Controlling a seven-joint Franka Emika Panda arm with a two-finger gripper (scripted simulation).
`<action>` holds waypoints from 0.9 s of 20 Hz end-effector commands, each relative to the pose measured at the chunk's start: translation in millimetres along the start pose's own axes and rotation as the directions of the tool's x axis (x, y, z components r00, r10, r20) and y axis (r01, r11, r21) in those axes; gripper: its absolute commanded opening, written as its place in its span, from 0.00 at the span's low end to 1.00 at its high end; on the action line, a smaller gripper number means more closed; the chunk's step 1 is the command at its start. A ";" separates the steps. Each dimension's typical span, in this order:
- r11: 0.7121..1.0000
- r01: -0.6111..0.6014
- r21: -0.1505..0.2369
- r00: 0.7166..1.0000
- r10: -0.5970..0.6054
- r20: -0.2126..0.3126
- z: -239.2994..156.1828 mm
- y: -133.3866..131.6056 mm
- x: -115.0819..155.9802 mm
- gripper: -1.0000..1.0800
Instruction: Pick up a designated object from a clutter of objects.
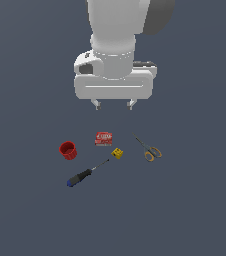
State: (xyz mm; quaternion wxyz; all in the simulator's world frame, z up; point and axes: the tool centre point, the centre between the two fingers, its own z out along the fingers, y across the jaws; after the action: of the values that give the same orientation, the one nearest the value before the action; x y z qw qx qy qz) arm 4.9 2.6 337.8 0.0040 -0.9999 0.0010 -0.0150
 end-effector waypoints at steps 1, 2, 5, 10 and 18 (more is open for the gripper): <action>1.000 0.000 0.000 1.000 0.000 0.000 0.0 0.0 0.0 0.96; 1.000 0.000 0.000 1.000 0.000 0.000 0.0 0.1 -0.1 0.96; 1.000 -0.006 0.004 1.000 0.006 0.003 1.7 6.1 -0.3 0.96; 0.999 -0.028 0.017 1.000 0.028 0.010 3.9 22.2 -1.9 0.96; 1.000 -0.019 0.017 1.000 0.019 0.011 7.1 22.9 -1.3 0.96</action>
State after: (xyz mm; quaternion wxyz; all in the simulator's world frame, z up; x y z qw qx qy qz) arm 3.4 -20.7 332.6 0.0130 -0.9998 0.0137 -0.0101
